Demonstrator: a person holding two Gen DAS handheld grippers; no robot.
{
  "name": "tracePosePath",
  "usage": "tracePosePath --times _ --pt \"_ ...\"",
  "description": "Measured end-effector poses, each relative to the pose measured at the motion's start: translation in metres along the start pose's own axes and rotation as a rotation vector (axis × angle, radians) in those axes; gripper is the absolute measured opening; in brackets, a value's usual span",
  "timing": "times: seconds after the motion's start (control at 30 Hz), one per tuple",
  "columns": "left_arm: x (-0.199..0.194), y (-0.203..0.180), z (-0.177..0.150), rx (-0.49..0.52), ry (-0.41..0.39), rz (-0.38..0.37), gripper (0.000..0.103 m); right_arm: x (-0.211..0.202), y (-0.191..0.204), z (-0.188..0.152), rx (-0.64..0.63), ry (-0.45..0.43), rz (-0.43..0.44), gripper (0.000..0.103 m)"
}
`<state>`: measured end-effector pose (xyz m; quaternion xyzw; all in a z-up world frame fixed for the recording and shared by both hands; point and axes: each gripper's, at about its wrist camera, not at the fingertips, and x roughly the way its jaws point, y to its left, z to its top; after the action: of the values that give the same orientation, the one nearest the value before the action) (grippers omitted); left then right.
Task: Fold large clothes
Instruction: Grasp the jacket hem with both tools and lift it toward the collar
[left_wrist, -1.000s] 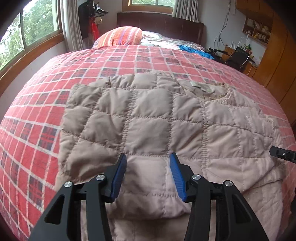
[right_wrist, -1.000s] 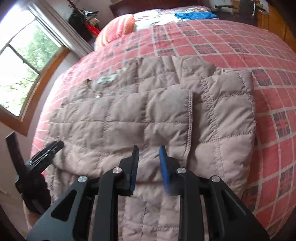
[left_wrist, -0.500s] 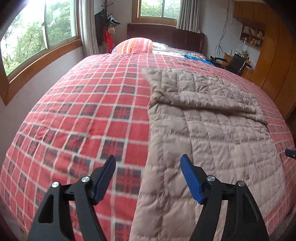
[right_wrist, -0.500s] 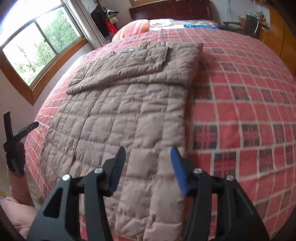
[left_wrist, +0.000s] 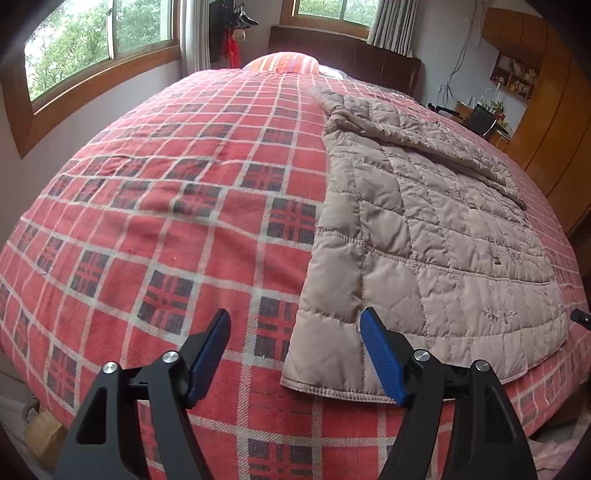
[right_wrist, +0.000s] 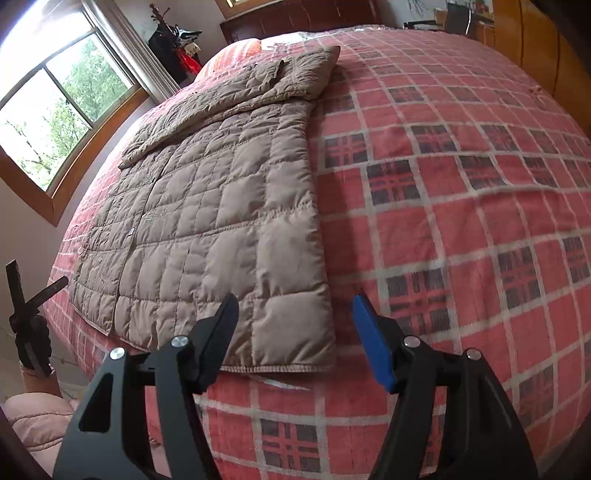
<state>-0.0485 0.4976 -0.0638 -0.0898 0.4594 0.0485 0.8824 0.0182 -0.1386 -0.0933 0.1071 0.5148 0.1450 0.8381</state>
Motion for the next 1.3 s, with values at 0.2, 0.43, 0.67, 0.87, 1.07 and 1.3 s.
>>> tracePosePath --times 0.2,0.43,0.67,0.87,1.07,1.3 --pt "0.010 -0.004 -0.009 0.002 0.027 -0.066 0.075 0.013 -0.010 -0.006 0.015 0.034 0.003 0.065" --pt "0.026 -0.009 -0.012 0.008 0.068 -0.093 0.075 0.026 -0.005 -0.009 -0.018 0.050 -0.011 0.059" --pt "0.025 -0.015 -0.014 0.022 0.074 -0.104 0.045 0.031 0.007 -0.011 -0.064 0.064 0.025 0.026" --pt "0.018 -0.019 -0.015 0.008 0.056 -0.118 0.015 0.029 0.005 -0.010 -0.036 0.055 0.077 0.013" --pt "-0.003 -0.031 -0.007 0.048 -0.014 -0.110 0.013 0.011 0.007 -0.004 -0.025 0.010 0.117 0.012" --pt "-0.032 -0.053 0.025 0.127 -0.127 -0.127 0.013 -0.022 0.020 0.023 -0.066 -0.080 0.156 0.012"
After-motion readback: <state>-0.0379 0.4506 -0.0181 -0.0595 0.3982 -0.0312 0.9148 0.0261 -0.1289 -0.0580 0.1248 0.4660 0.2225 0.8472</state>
